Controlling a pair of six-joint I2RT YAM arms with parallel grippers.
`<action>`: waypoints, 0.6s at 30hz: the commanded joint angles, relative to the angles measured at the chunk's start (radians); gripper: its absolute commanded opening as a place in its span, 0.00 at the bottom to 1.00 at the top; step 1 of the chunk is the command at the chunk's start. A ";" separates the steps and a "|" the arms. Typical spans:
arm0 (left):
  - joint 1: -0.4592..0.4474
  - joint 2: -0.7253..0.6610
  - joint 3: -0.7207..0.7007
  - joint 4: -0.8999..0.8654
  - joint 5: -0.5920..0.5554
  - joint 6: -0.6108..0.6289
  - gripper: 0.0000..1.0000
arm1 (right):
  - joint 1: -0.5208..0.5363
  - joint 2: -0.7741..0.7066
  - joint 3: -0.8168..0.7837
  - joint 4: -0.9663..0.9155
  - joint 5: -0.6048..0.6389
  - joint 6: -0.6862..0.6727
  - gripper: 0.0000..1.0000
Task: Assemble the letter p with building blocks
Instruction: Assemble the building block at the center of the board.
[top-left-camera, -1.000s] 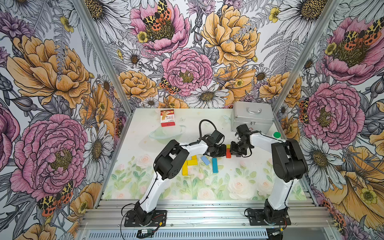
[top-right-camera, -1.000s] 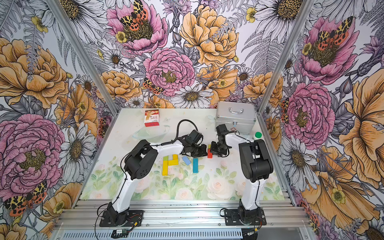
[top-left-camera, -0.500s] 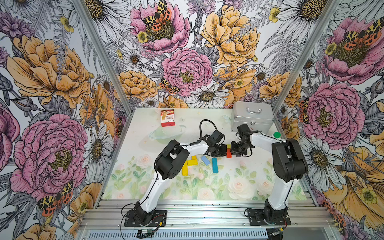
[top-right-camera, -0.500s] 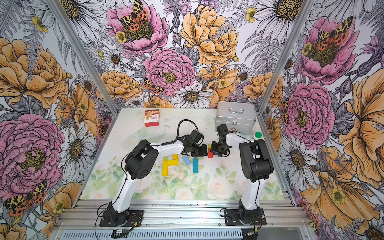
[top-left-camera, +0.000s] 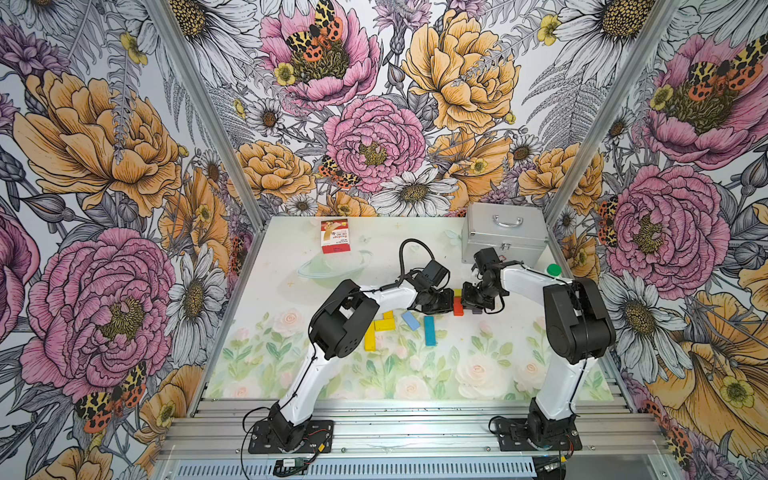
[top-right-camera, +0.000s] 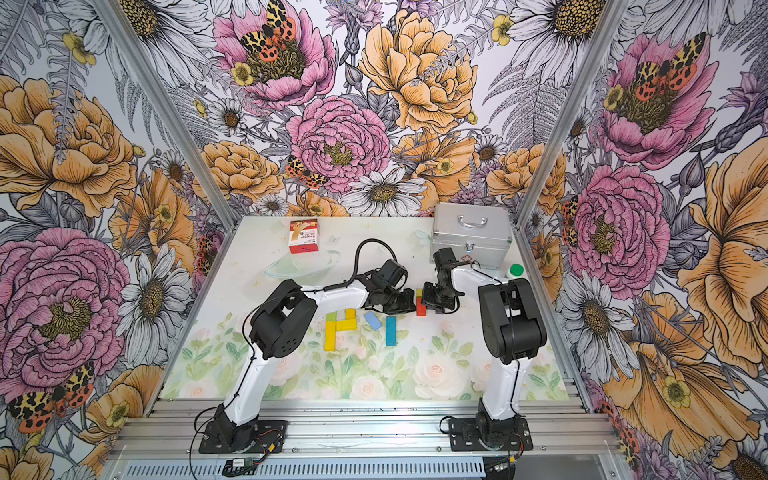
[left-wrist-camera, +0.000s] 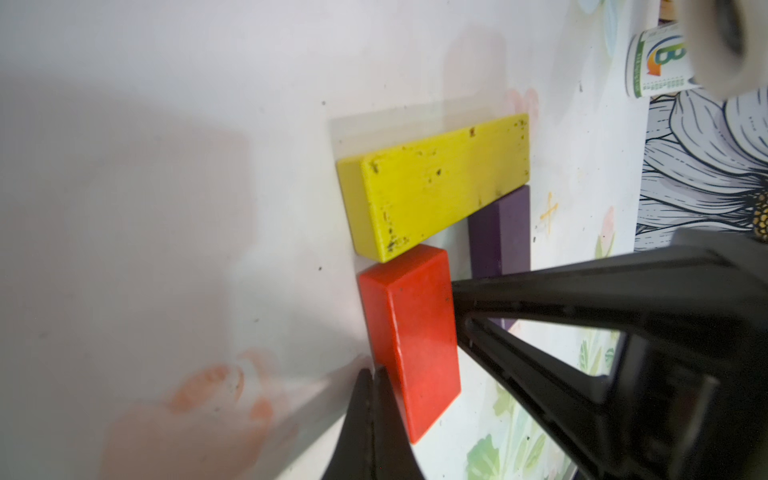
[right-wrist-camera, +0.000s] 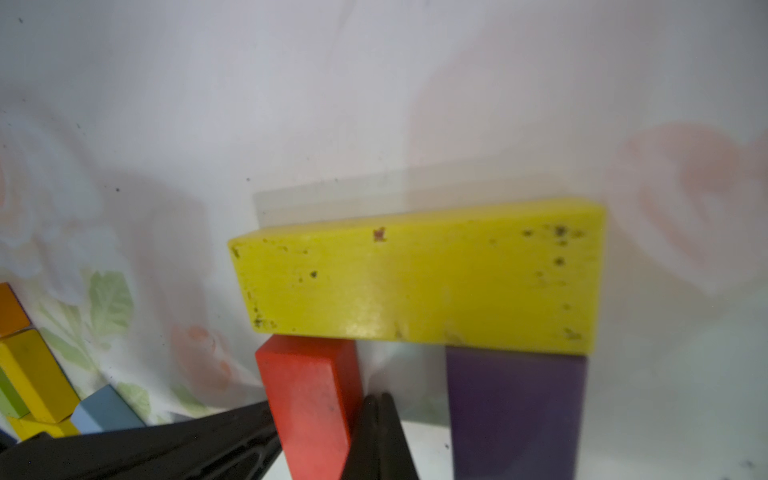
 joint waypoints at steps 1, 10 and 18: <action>-0.006 0.040 0.019 -0.001 0.030 -0.004 0.00 | -0.001 0.036 0.024 -0.012 0.012 -0.006 0.00; -0.006 0.004 -0.008 -0.001 -0.009 -0.003 0.00 | -0.001 0.004 0.022 -0.023 0.024 -0.001 0.00; 0.016 -0.058 -0.066 0.001 -0.053 0.009 0.00 | -0.003 -0.073 0.006 -0.041 0.046 0.010 0.00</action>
